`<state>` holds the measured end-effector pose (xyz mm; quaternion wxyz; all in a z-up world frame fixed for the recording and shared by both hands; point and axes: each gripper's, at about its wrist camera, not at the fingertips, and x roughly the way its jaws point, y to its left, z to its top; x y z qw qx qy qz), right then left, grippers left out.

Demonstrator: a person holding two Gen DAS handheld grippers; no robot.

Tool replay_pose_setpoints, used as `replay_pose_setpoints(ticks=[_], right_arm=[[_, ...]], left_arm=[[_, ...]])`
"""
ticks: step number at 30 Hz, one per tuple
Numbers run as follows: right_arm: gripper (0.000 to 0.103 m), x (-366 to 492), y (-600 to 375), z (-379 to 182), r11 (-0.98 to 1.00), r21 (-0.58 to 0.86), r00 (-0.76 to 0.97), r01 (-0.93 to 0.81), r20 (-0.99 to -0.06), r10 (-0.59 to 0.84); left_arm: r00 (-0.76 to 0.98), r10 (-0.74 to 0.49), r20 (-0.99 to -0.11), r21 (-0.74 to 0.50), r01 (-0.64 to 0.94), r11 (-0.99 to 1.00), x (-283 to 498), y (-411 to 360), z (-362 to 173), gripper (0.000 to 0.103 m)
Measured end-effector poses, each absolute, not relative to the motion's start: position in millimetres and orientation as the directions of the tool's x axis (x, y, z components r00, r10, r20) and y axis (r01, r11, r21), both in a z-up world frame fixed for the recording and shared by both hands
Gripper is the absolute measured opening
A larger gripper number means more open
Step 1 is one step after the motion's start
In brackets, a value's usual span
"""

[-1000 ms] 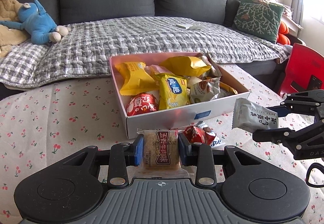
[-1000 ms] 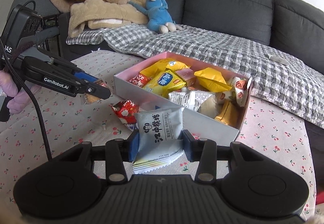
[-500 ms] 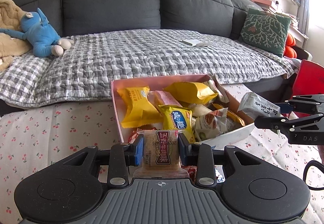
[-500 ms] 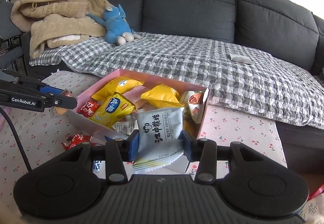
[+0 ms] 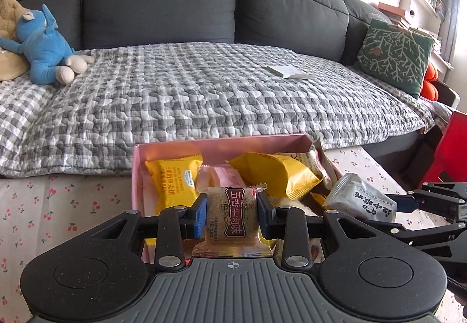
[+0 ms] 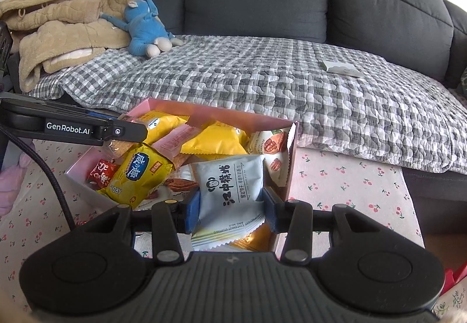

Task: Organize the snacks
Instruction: 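Carry the cake and white packet over the pink box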

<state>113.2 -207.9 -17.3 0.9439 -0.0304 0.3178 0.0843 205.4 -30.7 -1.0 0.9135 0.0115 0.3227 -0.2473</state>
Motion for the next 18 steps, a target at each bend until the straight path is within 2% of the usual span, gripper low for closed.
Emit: replay_pose_setpoints(ticks=[3, 9, 15, 18], right_arm=[[0.041, 119, -210, -18, 0.984, 0.003, 0.772, -0.176, -0.62, 0.14], [0.042, 126, -211, -22, 0.985, 0.007, 0.763, -0.17, -0.632, 0.136], [0.042, 130, -215, -22, 0.988, 0.03, 0.764, -0.153, -0.631, 0.138], [0.048, 130, -216, -22, 0.989, 0.04, 0.766, -0.145, -0.628, 0.138]], left_arm=[[0.657, -0.449, -0.606, -0.139, 0.468, 0.873, 213, -43, -3, 0.032], [0.66, -0.407, -0.632, -0.056, 0.485, 0.873, 223, -70, -11, 0.032], [0.656, -0.394, -0.644, -0.045, 0.482, 0.875, 230, -77, -14, 0.032], [0.652, -0.4, -0.644, -0.053, 0.484, 0.874, 231, -78, -15, 0.033]])
